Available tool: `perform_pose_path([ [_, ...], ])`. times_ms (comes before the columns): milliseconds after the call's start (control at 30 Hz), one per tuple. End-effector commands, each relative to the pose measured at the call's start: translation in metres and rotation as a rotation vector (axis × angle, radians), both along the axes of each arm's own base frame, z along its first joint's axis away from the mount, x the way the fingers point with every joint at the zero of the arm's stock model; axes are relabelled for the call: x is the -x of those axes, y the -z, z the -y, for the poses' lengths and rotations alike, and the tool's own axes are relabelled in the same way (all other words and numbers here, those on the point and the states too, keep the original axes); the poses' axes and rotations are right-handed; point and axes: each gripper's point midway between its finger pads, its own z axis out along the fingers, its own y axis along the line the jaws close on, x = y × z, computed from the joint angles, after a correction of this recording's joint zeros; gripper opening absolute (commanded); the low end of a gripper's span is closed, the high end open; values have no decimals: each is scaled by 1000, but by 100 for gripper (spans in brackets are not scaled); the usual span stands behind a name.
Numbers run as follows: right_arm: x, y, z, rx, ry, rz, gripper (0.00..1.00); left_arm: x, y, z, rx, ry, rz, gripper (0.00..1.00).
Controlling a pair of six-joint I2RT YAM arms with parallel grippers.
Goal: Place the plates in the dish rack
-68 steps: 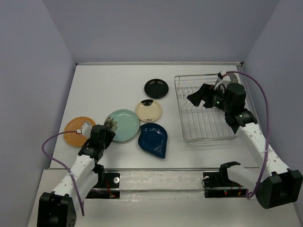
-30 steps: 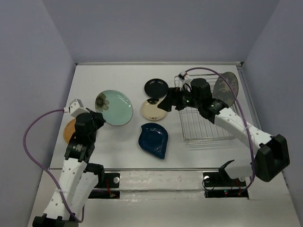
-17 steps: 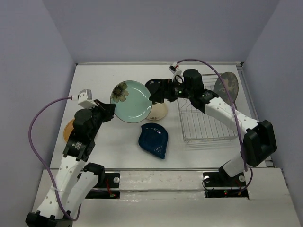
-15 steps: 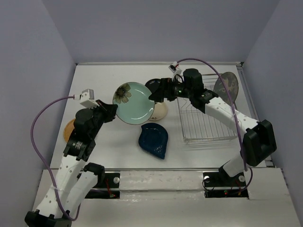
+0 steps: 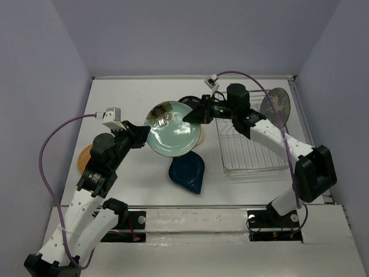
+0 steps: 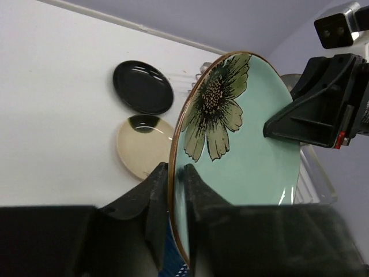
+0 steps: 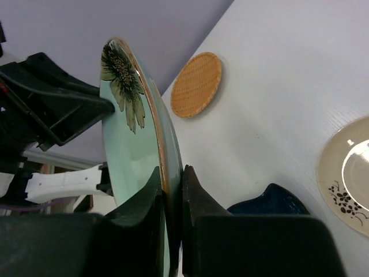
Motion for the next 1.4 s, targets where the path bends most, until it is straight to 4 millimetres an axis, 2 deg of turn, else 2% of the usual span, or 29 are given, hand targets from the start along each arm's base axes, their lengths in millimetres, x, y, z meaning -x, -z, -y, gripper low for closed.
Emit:
perform_pose_path([
  [0,5,-39,13,-85,32,84,7,19,-117,7,103,62,374,48],
  [67,-2,-50,37,-97,97,108,7,18,-118,2,62,35,383,68],
  [100,-6,-55,48,-100,131,114,7,18,-117,1,39,30,389,84],
  [133,-20,-58,72,-99,202,118,7,16,-113,-1,-4,15,390,90],
  [200,-26,-74,103,-97,291,163,7,13,-104,-4,-48,-3,372,99],
  [233,-33,-77,117,-70,347,180,7,10,-100,-9,-67,-33,365,99],
  [267,-47,-79,147,6,474,208,7,9,-91,-10,-79,-38,352,99],
  [300,-53,-78,162,61,543,214,7,8,-86,-11,-87,-48,346,99],
  [367,-60,-67,192,191,666,196,7,6,-76,-19,-95,-94,333,99],
  [400,-71,-75,218,270,787,252,7,3,-62,-22,-112,-114,307,99],
  [467,-74,-70,249,390,896,251,7,3,-51,-22,-137,-115,293,99],
  [500,-80,-72,283,505,1034,287,7,4,-49,-20,-143,-104,292,99],
  [533,-81,-77,298,559,1096,305,7,4,-47,-18,-147,-99,292,99],
  [667,-78,-80,358,831,1304,339,7,6,-44,-9,-169,-61,293,99],
  [833,-81,-72,388,1018,1359,336,7,8,-41,-3,-189,-38,294,99],
  [967,-88,-59,400,1108,1350,316,7,8,-34,5,-205,-9,279,99],
  [1100,-95,-47,403,1139,1330,294,7,8,-29,12,-221,16,262,99],
  [1200,-97,-52,407,1136,1344,298,7,7,-26,15,-227,24,249,99],
  [1367,-99,-87,408,1083,1370,366,7,6,-22,18,-232,34,241,99],
])
